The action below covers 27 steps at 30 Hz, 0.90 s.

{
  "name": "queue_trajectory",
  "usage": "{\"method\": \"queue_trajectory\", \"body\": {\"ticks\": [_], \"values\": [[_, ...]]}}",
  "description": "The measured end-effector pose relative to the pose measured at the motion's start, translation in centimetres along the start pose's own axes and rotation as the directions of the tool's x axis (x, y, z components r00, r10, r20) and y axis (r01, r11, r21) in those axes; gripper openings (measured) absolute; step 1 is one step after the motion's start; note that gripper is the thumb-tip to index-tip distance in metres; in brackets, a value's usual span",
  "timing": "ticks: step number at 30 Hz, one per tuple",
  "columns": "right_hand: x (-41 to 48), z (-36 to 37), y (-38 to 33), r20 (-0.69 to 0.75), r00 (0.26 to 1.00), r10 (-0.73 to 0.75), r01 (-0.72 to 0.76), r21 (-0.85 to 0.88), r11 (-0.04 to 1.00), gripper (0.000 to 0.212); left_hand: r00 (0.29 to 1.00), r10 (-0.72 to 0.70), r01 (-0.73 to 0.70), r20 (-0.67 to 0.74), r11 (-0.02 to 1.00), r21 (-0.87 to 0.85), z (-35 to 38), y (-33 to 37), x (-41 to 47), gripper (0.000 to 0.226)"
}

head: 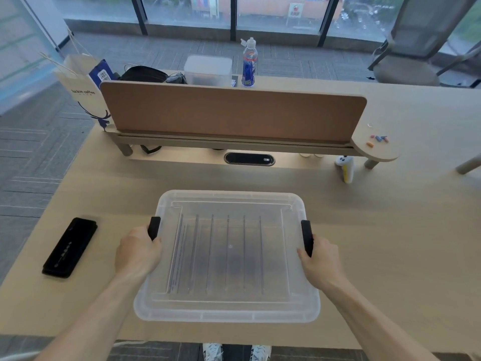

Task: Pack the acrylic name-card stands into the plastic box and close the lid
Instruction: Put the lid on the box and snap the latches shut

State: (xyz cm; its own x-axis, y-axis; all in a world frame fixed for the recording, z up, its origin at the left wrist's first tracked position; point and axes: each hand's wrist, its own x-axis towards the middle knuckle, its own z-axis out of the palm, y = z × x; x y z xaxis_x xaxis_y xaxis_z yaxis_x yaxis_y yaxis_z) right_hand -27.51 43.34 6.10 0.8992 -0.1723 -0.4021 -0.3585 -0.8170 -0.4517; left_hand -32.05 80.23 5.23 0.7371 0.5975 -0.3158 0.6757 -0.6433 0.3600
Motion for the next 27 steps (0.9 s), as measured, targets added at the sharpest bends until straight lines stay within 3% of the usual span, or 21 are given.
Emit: {"method": "queue_trajectory", "body": {"ticks": [2,7,10,11,13,15,21,27], "values": [[-0.1,0.1,-0.4,-0.004,1.0,0.012,-0.012,0.026,1.0,0.035,1.0,-0.002,0.002,-0.008,1.0,-0.01,0.1,0.0,-0.1,0.015],[-0.2,0.5,-0.3,0.027,1.0,-0.004,0.003,0.035,0.999,0.042,0.999,0.028,-0.03,-0.021,0.995,-0.098,-0.4,0.1,-0.7,0.021],[-0.9,0.7,-1.0,-0.001,0.98,-0.2,0.199,-0.121,0.973,0.078,0.981,0.181,-0.188,-0.068,0.975,-0.115,-0.8,1.2,-1.7,0.048],[-1.2,0.8,-1.9,-0.002,0.947,-0.323,0.317,-0.185,0.93,0.082,0.947,0.305,-0.314,-0.099,0.946,-0.08,-0.8,2.2,-2.0,0.056],[-1.4,1.3,-4.1,0.076,0.842,-0.535,0.535,-0.25,0.807,0.078,0.812,0.573,-0.578,-0.11,0.816,-0.011,-0.3,4.7,-2.5,0.061],[-1.2,2.3,-6.1,0.177,0.758,-0.628,0.651,-0.282,0.705,0.073,0.688,0.725,-0.723,-0.039,0.689,0.048,0.6,7.3,-3.0,0.061],[-0.1,5.7,-6.6,0.29,0.672,-0.682,0.733,-0.392,0.555,0.073,0.614,0.745,-0.789,0.259,0.579,0.205,3.9,7.2,-2.7,0.07],[0.5,6.9,-5.6,0.301,0.665,-0.683,0.737,-0.409,0.538,0.079,0.563,0.769,-0.822,0.301,0.486,0.296,5.4,4.3,-0.8,0.084]]}}
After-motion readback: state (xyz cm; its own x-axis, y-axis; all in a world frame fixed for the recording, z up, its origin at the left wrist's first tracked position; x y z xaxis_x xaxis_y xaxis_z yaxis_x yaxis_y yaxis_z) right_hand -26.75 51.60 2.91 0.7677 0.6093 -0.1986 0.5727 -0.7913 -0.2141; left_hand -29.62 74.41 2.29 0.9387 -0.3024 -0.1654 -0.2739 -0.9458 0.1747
